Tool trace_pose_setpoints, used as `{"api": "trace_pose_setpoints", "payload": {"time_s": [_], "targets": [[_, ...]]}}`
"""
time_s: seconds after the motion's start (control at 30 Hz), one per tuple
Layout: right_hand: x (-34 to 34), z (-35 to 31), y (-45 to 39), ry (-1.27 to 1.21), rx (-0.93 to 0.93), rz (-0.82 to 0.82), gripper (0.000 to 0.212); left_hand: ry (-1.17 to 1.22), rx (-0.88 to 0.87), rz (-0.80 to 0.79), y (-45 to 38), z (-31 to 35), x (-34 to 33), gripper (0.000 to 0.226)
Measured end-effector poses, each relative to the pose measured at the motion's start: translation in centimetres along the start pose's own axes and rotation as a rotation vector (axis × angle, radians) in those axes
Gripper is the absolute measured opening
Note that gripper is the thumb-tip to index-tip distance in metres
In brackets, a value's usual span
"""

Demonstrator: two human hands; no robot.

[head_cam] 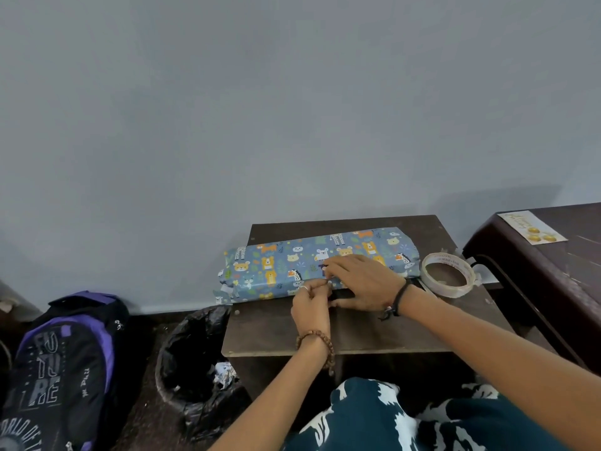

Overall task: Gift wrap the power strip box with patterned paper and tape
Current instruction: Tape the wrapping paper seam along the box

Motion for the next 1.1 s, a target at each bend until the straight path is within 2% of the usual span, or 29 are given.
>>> {"api": "trace_pose_setpoints", "payload": {"time_s": [0.1,0.2,0.27,0.33,0.47,0.57,0.63,0.7,0.77,0.83,0.93,1.1], "targets": [[0.5,0.7,-0.5,0.013,-0.082,0.092,0.027,-0.401,-0.357,-0.135,-0.1,2.6,-0.1,0.014],[1.0,1.4,-1.2,-0.054,-0.151,0.080,0.015,-1.090,-0.837,-0.230,-0.6,5.1,-1.1,0.030],[1.2,1.6,-1.4,-0.096,-0.166,0.054,0.012,-1.367,-0.975,-0.316,-1.7,5.3,-1.4,0.035],[1.4,1.9,-1.6,-0.148,-0.177,0.030,0.013,-1.366,-0.951,-0.407,-3.4,5.5,-1.1,0.029],[1.1,2.5,-1.9,-0.209,-0.180,0.023,0.013,-1.135,-0.877,-0.523,-5.3,6.2,-0.9,0.021],[0.9,3.3,-2.0,-0.290,-0.183,0.028,0.017,-1.028,-0.889,-0.543,-5.4,6.2,-0.5,0.017],[0.9,4.2,-2.2,-0.393,-0.225,0.013,0.029,-0.981,-0.921,-0.522,-5.3,6.2,-0.1,0.014],[1.1,5.0,-2.8,-0.421,-0.241,0.007,0.050,-0.936,-0.925,-0.499,-5.3,6.2,0.1,0.013],[0.7,5.9,-3.9,-0.272,-0.280,-0.078,0.081,-0.926,-0.916,-0.490,-5.5,6.1,0.0,0.013],[-0.1,7.1,-5.0,-0.117,-0.336,-0.250,0.106,-0.920,-0.921,-0.496,-5.7,6.0,0.0,0.011],[-1.0,7.9,-5.8,-0.101,-0.362,-0.418,0.115,-0.959,-0.938,-0.522,-5.9,6.2,-0.2,0.006],[-0.8,7.7,-6.4,-0.160,-0.381,-0.378,0.113,-1.193,-1.025,-0.458,-5.1,6.3,-0.8,0.006]]}}
Point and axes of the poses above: each hand's wrist, its own y-axis away from the middle knuckle, its own x-axis out of the back of the hand, z = x × y, the point moved 8 cm from there along -y, towards the middle knuckle, and after that the axes turned 9 degrees about -x, right-handed, at the moved point
